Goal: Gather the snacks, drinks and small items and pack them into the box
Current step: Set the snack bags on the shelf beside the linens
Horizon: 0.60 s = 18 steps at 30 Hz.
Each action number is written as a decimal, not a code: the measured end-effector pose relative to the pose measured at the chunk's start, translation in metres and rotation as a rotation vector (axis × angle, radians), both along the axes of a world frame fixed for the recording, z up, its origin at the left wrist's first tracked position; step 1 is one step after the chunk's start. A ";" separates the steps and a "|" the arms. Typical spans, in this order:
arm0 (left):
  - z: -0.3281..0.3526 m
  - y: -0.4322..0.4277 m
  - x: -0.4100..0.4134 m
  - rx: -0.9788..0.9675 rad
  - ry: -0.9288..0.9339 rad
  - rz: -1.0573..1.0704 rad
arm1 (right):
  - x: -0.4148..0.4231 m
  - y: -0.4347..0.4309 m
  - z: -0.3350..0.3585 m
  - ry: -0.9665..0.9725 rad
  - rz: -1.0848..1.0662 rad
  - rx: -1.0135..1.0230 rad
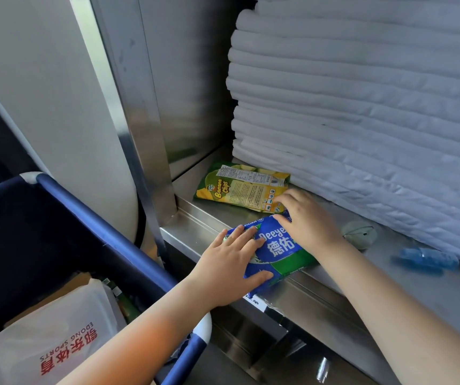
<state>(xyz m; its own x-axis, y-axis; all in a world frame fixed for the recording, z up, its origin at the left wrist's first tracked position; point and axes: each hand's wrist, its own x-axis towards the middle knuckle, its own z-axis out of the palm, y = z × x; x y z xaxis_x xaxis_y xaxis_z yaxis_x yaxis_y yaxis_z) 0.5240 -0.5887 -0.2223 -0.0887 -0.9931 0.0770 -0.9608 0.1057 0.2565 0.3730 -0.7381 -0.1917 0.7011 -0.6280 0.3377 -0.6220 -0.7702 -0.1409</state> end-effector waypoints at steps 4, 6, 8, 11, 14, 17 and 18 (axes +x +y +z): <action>-0.003 0.003 -0.009 -0.004 -0.032 -0.020 | 0.007 -0.006 0.002 0.071 0.041 -0.039; -0.004 0.003 -0.010 -0.013 -0.044 -0.022 | 0.009 -0.008 0.001 0.104 0.064 -0.050; -0.005 0.003 -0.011 -0.031 -0.048 -0.018 | 0.009 -0.008 0.004 0.102 0.091 -0.080; -0.005 0.003 -0.012 -0.065 -0.048 -0.008 | 0.010 -0.006 0.015 -0.023 0.092 -0.159; -0.006 0.000 -0.009 -0.086 -0.044 0.023 | 0.006 -0.005 0.027 -0.137 0.039 -0.191; -0.006 -0.005 0.003 -0.104 -0.068 0.087 | -0.003 -0.004 0.029 -0.201 -0.005 -0.183; -0.006 -0.007 0.009 -0.107 -0.079 0.111 | -0.007 -0.002 0.028 -0.217 -0.028 -0.179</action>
<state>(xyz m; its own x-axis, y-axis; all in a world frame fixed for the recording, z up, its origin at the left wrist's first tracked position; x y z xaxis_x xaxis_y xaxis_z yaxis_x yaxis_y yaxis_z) 0.5331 -0.5955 -0.2286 0.0115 -0.9836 0.1800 -0.9848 0.0200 0.1724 0.3665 -0.7403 -0.1640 0.5833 -0.5628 0.5856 -0.6134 -0.7779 -0.1366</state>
